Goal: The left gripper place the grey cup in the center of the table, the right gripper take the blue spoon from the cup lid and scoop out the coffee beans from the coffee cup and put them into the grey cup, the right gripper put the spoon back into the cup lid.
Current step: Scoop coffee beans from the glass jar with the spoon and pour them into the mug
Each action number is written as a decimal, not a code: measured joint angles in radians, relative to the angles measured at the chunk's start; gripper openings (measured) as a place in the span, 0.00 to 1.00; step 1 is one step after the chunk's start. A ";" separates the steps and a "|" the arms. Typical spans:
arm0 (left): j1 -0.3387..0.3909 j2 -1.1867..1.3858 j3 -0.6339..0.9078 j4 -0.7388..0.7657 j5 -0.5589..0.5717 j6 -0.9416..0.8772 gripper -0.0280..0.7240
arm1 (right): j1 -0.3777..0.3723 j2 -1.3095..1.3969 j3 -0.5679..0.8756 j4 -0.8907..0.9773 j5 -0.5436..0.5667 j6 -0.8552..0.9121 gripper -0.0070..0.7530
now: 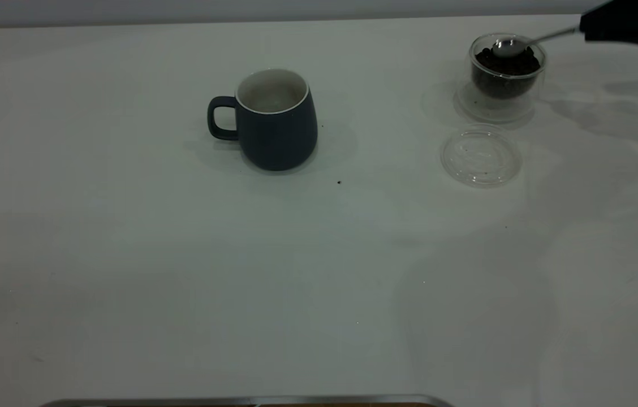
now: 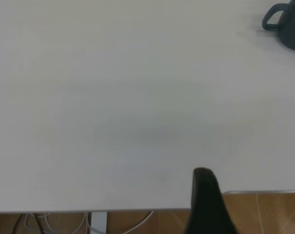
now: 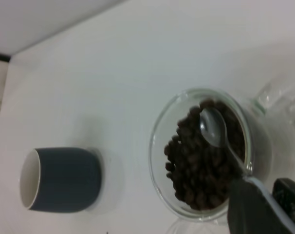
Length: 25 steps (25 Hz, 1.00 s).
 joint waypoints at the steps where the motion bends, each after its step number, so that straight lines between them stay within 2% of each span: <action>1: 0.000 0.000 0.000 0.000 0.000 0.000 0.78 | 0.000 0.005 -0.001 -0.003 0.001 0.001 0.14; 10: 0.000 0.000 0.000 0.000 0.000 -0.002 0.78 | 0.000 0.039 -0.004 -0.005 0.021 0.015 0.14; 18: 0.000 0.000 0.000 0.000 0.000 -0.002 0.78 | 0.000 0.056 -0.004 -0.018 0.086 0.077 0.14; 25: 0.000 0.000 0.000 0.000 0.000 -0.002 0.78 | 0.000 0.056 -0.004 -0.022 0.100 0.163 0.14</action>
